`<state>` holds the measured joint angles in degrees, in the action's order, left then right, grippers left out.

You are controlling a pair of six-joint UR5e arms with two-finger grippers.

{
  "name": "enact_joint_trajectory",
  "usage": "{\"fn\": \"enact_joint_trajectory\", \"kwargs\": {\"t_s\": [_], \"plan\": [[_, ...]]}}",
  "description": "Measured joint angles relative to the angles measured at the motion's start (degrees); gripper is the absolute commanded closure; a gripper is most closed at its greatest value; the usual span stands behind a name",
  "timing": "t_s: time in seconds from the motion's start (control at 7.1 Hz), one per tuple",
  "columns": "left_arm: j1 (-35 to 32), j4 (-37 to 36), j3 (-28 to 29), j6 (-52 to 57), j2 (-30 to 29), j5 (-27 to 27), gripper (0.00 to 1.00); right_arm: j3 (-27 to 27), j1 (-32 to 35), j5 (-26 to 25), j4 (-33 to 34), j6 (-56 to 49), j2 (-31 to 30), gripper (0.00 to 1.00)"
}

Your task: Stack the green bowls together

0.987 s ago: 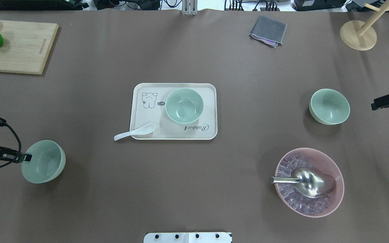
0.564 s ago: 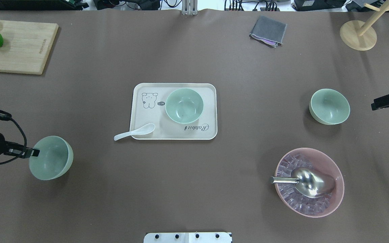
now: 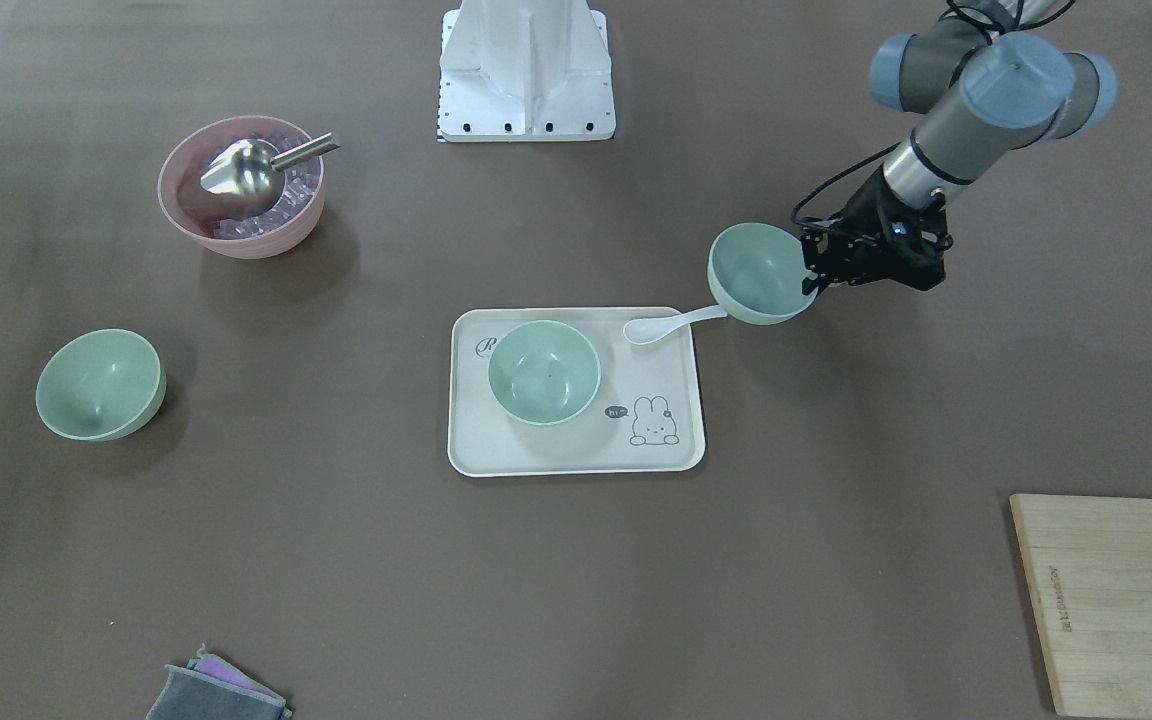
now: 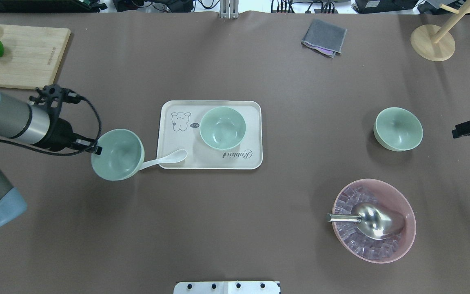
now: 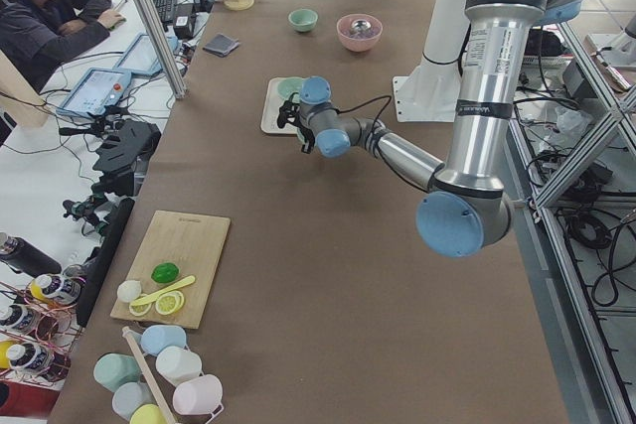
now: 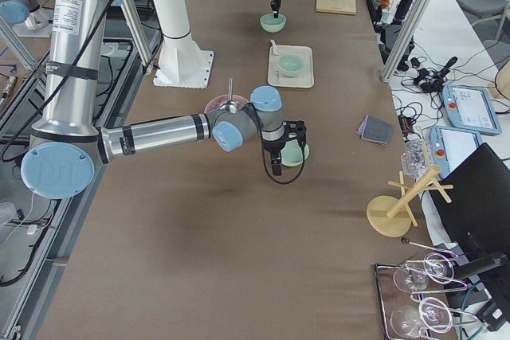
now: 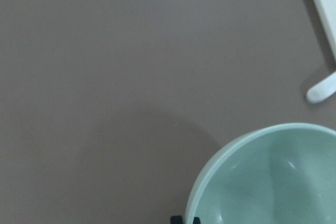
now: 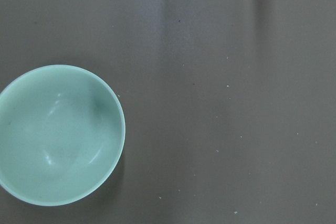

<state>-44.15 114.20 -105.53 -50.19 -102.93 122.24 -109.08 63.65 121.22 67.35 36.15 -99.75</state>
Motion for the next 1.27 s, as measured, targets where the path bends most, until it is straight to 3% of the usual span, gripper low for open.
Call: {"fn": "enact_joint_trajectory", "kwargs": {"t_s": [0.28,0.42,0.85,1.27], "plan": [[0.7,-17.6,1.2,-1.7,-13.9,-0.3,1.00,0.2,0.0,-0.1,0.0,0.3,-0.2,0.00],[1.4,-21.1,3.7,-3.1,-19.0,-0.4,1.00,0.2,0.0,-0.1,0.0,0.4,-0.2,0.00],[2.9,-22.7,16.2,-7.1,-31.5,-0.4,1.00,0.3,-0.1,-0.2,-0.1,0.4,0.0,0.00],[4.9,-21.5,21.0,-9.5,-34.3,-2.6,1.00,0.2,-0.1,-0.2,-0.1,0.4,0.1,0.00]]}}
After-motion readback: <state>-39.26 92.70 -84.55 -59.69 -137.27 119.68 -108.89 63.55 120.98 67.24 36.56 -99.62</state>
